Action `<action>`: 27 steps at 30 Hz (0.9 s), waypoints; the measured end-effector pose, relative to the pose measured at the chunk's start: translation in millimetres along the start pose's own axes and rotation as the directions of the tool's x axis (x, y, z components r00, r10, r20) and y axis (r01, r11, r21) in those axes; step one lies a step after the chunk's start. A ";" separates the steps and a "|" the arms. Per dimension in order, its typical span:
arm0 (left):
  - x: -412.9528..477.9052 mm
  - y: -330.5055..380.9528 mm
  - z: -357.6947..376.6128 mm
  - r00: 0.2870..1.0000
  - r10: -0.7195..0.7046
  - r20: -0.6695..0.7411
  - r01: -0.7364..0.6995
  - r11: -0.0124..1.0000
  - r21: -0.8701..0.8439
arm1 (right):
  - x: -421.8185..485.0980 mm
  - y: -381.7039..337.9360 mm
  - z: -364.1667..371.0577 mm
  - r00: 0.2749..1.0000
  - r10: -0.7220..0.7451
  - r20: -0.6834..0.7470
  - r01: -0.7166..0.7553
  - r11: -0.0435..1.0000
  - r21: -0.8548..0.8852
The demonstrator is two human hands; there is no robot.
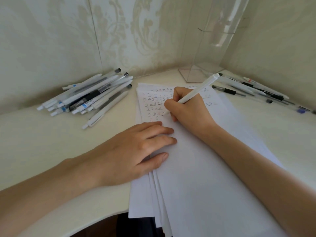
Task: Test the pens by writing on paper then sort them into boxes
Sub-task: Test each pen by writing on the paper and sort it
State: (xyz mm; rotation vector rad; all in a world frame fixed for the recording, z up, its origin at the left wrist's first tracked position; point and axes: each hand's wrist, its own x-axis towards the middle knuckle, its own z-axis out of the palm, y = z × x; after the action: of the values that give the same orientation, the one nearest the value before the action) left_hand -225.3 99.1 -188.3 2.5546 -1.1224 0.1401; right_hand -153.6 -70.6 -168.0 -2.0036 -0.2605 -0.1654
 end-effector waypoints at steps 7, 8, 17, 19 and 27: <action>0.5 -0.2 -0.4 1.000 0.002 0.006 -0.002 1.000 0.007 | 1.1 0.4 -1.1 1.000 0.006 0.002 -0.006 1.000 0.009; 0.5 -0.3 -0.4 1.000 -0.002 0.008 0.002 1.000 0.003 | 0.6 0.3 -1.2 1.000 0.006 0.001 -0.006 1.000 0.015; 0.3 -0.2 0.1 1.000 -0.008 0.006 0.008 1.000 0.014 | -0.9 -0.3 -2.1 1.000 0.004 0.011 -0.004 1.000 0.027; 0.2 -0.7 0.0 1.000 -0.006 0.006 0.006 1.000 0.009 | -1.3 -0.1 -1.6 1.000 0.001 0.029 -0.001 1.000 0.023; 0.2 -1.2 0.9 1.000 -0.002 0.007 0.002 1.000 -0.009 | -1.8 -0.7 -1.7 0.999 0.016 0.050 -0.018 0.999 0.030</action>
State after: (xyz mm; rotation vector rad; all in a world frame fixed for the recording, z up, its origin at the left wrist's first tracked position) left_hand -224.3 99.4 -189.4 2.5506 -1.1209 0.1252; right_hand -155.4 -72.1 -167.1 -1.9812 -0.2760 -0.1003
